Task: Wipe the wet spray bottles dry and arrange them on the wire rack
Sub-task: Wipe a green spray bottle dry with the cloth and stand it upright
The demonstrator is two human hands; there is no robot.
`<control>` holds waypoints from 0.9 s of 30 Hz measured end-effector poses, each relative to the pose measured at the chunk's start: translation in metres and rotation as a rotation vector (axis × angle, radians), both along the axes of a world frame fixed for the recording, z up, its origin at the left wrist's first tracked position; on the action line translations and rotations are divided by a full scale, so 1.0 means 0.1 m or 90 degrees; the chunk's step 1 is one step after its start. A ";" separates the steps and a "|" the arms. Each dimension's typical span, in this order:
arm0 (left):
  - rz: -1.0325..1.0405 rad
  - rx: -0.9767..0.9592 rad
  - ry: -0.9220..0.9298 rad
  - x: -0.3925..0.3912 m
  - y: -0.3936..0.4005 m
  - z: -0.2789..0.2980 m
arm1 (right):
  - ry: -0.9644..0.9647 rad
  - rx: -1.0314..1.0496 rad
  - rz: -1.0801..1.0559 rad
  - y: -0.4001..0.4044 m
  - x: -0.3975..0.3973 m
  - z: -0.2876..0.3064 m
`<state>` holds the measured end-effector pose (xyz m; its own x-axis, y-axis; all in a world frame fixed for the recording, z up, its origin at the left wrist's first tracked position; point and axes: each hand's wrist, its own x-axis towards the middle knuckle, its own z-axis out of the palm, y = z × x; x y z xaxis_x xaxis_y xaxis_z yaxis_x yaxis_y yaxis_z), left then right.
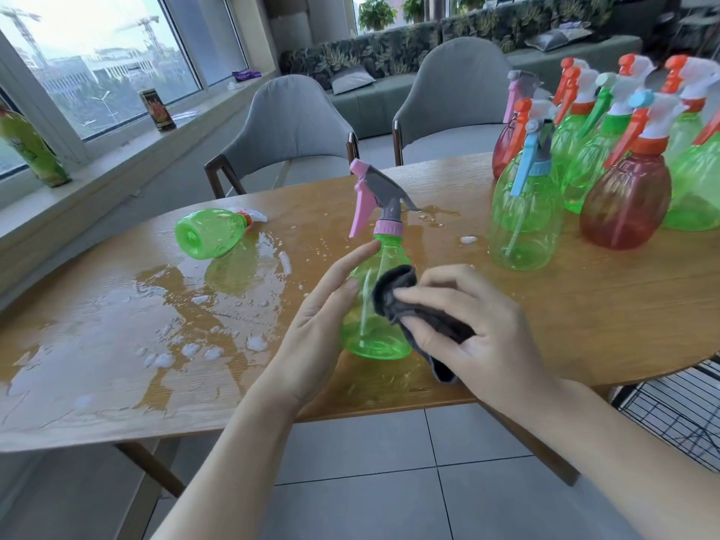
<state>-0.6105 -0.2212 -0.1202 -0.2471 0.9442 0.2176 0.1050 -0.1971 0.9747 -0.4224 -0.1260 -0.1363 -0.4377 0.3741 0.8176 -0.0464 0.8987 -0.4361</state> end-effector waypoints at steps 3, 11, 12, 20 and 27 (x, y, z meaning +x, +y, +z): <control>0.042 0.000 0.027 0.08 0.00 0.06 | -0.056 0.098 0.049 -0.11 -0.04 -0.06; -0.026 -0.005 -0.033 0.06 -0.03 0.10 | -0.090 0.217 0.033 -0.15 -0.04 -0.08; -0.048 -0.007 -0.051 0.04 -0.03 0.08 | -0.072 0.197 0.025 -0.14 -0.04 -0.07; -0.085 -0.019 -0.076 -0.06 0.02 0.01 | 0.061 -0.139 -0.064 0.11 -0.08 0.10; -0.015 -0.009 -0.062 -0.04 0.00 0.01 | 0.015 -0.107 -0.007 0.01 -0.04 0.00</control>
<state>-0.6147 -0.2216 -0.1188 -0.2442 0.9529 0.1799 0.0048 -0.1843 0.9829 -0.4264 -0.1252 -0.1361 -0.4136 0.5108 0.7537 -0.0489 0.8141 -0.5786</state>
